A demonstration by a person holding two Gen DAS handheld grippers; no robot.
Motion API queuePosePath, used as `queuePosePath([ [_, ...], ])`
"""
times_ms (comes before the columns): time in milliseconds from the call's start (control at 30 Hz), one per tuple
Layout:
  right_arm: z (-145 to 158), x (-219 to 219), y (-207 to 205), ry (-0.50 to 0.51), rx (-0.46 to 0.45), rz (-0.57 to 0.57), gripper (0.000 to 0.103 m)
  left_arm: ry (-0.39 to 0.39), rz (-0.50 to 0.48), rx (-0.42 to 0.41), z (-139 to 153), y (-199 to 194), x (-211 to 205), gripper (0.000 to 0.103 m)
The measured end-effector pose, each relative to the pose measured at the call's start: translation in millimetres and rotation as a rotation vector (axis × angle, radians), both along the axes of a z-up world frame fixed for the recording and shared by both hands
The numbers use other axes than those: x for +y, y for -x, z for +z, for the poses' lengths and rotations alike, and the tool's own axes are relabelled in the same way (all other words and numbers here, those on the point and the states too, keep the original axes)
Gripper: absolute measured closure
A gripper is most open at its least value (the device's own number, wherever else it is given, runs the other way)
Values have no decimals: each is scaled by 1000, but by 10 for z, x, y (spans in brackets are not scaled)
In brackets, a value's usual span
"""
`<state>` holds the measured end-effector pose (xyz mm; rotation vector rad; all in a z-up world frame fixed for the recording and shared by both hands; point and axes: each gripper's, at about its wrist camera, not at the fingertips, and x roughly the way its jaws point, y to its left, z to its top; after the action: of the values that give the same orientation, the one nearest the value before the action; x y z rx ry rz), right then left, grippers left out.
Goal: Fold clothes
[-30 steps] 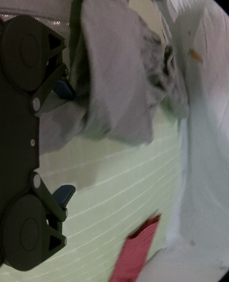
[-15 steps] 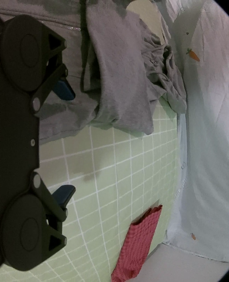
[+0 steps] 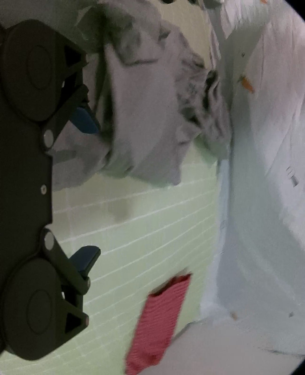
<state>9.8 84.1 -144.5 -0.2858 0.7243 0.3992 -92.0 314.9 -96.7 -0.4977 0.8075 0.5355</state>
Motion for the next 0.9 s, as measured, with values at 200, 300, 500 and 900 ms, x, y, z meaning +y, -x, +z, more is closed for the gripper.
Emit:
queuePosePath([
  [200, 194, 392, -39, -192, 41, 107, 7, 2, 97, 94, -195, 161, 228, 27],
  [300, 190, 701, -85, -245, 88, 216, 22, 11, 110, 127, -284, 180, 276, 27],
  [500, -47, 1227, -232, -260, 244, 367, 48, 31, 99, 156, -383, 199, 271, 27],
  [900, 305, 1120, -446, -405, 111, 444, 96, 15, 102, 163, -386, 167, 209, 26],
])
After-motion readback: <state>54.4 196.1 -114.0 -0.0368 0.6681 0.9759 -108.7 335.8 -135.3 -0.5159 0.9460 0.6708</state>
